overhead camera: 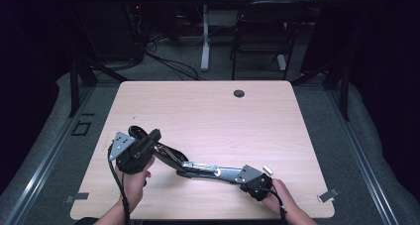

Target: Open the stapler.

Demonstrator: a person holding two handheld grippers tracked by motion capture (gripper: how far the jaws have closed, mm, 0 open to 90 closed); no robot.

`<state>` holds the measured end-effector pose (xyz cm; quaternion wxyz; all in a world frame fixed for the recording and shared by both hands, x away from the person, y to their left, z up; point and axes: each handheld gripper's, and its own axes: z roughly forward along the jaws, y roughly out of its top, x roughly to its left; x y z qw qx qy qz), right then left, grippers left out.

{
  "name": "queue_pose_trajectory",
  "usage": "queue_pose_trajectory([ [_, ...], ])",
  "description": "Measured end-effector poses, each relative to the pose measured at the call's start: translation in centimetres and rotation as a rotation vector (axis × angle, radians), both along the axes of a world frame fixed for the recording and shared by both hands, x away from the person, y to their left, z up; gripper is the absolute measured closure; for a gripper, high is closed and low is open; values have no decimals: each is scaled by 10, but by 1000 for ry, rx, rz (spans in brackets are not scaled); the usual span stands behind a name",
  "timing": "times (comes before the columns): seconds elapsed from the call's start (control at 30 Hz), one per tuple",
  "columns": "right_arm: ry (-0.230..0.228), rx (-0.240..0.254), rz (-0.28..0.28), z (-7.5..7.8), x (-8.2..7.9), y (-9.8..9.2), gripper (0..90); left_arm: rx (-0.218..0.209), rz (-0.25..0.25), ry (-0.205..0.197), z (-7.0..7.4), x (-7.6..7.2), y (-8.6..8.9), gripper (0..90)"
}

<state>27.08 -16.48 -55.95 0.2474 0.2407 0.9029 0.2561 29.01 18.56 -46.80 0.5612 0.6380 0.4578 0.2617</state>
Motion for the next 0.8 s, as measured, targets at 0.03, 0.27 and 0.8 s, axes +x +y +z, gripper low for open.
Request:
queue_pose_trajectory([
  [0.03, 1, 0, 0, 0, 0, 0, 900, 11, -6, -2, 0, 0, -1, 851],
  [0.27, 13, 2, 5, 1, 2, 0, 900, 54, -76, 22, 1, 2, -8, 785],
  [0.8, 0, 65, -59, 27, 13, -18, 574, 285, -392, 124, 1, -1, -40, 322],
])
